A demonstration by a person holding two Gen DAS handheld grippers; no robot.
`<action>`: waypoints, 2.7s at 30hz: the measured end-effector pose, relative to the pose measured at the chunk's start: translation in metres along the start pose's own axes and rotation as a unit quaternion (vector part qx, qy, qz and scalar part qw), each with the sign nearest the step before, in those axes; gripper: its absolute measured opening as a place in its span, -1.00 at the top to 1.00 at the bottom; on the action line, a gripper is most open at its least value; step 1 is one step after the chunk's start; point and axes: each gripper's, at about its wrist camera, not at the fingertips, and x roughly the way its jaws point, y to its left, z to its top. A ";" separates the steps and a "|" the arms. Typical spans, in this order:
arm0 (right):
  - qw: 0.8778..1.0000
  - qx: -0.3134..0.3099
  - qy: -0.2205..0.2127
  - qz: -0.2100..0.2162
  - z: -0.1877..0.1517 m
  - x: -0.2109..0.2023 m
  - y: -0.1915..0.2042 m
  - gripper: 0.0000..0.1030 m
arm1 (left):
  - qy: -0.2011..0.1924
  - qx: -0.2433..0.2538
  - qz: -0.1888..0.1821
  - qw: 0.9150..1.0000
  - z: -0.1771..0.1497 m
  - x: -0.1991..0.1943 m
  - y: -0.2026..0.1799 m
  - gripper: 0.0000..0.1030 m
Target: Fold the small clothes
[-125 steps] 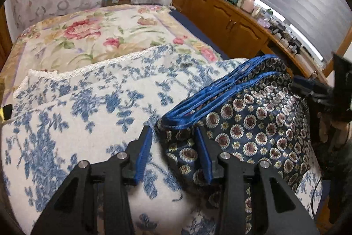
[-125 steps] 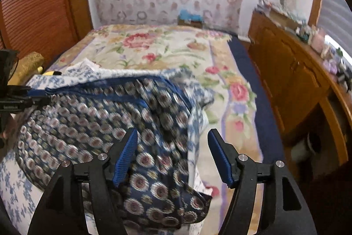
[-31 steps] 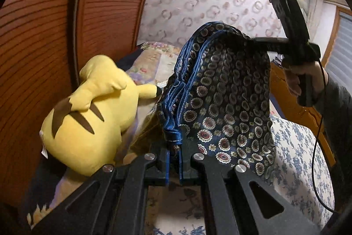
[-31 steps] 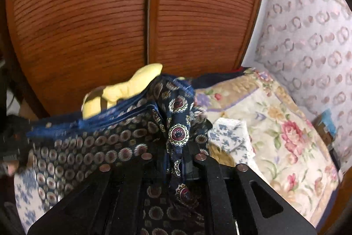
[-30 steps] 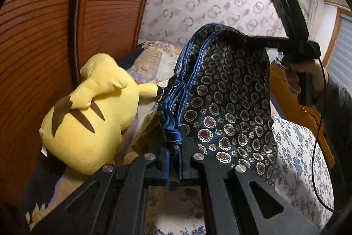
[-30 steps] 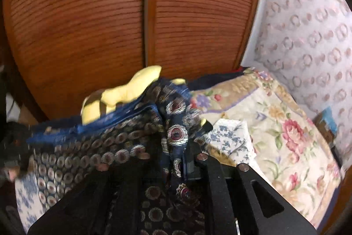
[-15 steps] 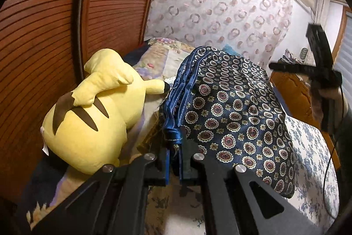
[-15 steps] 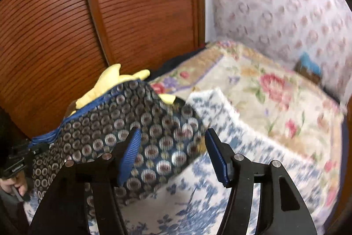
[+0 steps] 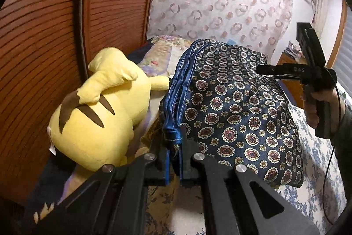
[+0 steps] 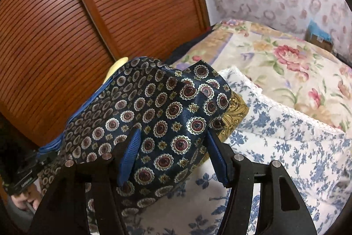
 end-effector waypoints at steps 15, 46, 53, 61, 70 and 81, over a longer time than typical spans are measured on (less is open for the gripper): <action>0.994 -0.049 -0.083 -0.058 -0.034 -0.076 0.035 -0.21 | -0.084 0.057 -0.015 0.995 0.009 -0.069 -0.030 0.29; 0.954 0.031 -0.194 -0.226 -0.239 -0.275 0.061 -0.48 | -0.084 0.152 -0.102 0.980 -0.039 -0.120 -0.203 0.03; 0.935 0.068 -0.233 -0.259 -0.263 -0.314 0.058 -0.48 | -0.096 0.162 -0.102 0.977 -0.038 -0.135 -0.229 0.03; 0.925 0.071 -0.249 -0.278 -0.270 -0.327 0.058 -0.48 | -0.092 0.159 -0.097 0.978 -0.041 -0.136 -0.232 0.03; 0.923 0.073 -0.252 -0.281 -0.273 -0.328 0.060 -0.48 | -0.093 0.160 -0.096 0.978 -0.041 -0.137 -0.231 0.03; 0.921 0.079 -0.250 -0.288 -0.276 -0.329 0.058 -0.48 | -0.100 0.164 -0.088 0.977 -0.039 -0.140 -0.232 0.03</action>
